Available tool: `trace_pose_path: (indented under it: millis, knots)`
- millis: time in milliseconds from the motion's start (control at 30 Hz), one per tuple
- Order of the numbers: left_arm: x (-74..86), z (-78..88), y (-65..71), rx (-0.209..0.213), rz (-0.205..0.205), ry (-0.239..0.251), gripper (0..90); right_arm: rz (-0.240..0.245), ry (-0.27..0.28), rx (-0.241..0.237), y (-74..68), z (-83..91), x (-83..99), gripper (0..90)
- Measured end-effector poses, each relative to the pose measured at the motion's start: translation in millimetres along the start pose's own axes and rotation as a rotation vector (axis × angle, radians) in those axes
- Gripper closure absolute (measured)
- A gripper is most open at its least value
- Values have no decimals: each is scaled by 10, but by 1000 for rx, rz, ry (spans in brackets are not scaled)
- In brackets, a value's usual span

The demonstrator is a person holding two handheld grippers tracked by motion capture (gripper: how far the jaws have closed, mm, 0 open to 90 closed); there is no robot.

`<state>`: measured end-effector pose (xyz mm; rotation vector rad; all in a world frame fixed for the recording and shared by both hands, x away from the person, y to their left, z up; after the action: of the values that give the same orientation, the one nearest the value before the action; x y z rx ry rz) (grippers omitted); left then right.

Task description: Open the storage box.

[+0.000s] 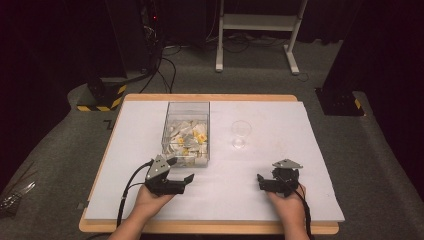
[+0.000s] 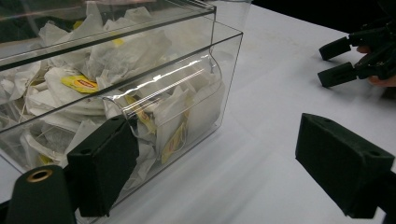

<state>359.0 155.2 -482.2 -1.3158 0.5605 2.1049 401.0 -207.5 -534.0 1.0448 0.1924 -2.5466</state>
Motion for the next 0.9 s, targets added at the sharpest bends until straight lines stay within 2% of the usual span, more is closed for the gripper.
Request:
trace_pose_path:
  millis: [300, 400, 533, 700, 900]
  knots:
    - [33, 69, 79, 0, -8, -7, 142, 0, 1, 0, 0, -1, 0, 76]
    - [42, 88, 97, 5, 0, -4, 142, 0, 0, 0, 1, -1, 0, 76]
    - [54, 108, 118, 0, -16, -9, 143, 0, 1, 1, -1, 0, 1, 77]
    - [66, 135, 129, 7, -16, -14, 146, 0, 1, 0, 0, 0, 0, 77]
    - [73, 273, 121, 7, -28, -23, 150, -3, 0, -1, -1, 0, 1, 77]
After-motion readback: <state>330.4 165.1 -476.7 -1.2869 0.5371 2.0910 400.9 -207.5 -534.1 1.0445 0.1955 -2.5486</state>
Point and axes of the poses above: each handheld gripper's, and its own axes: z roughly backward along the jaws, x roughly out of its underside, y roughly to its right, the point moved 4 cm from there along -z, roughly forward along the jaws
